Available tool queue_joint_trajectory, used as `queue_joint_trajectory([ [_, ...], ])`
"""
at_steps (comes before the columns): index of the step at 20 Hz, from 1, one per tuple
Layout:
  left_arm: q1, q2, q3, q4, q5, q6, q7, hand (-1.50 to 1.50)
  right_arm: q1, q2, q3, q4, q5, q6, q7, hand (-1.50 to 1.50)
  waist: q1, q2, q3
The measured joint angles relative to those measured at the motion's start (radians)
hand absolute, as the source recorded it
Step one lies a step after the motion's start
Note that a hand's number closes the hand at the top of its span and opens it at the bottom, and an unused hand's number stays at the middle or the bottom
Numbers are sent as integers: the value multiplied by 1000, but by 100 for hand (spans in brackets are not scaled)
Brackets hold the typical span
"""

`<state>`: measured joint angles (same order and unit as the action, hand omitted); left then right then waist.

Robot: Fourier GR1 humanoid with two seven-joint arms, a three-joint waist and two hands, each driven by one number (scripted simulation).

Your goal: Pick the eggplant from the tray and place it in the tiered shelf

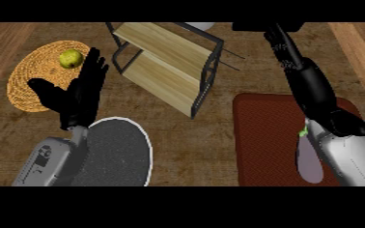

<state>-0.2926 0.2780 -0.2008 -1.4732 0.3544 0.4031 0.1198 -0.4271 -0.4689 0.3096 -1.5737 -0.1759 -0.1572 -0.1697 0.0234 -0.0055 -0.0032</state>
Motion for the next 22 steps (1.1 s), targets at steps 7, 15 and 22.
queue_joint_trajectory([
  [7, 111, 66, 5, 60, 3, -33, 57, 0, 129, -249, -79, 224, 51, 15, 300, 150, -46, 30, -10],
  [15, 213, 98, -15, 109, 34, -119, 100, 0, 239, -509, -147, 438, 11, 160, 716, -150, -42, 15, -3],
  [22, 219, 105, -4, 140, 40, -174, 99, 0, 147, -596, -192, 376, -186, 452, 995, -150, -23, 7, 0],
])
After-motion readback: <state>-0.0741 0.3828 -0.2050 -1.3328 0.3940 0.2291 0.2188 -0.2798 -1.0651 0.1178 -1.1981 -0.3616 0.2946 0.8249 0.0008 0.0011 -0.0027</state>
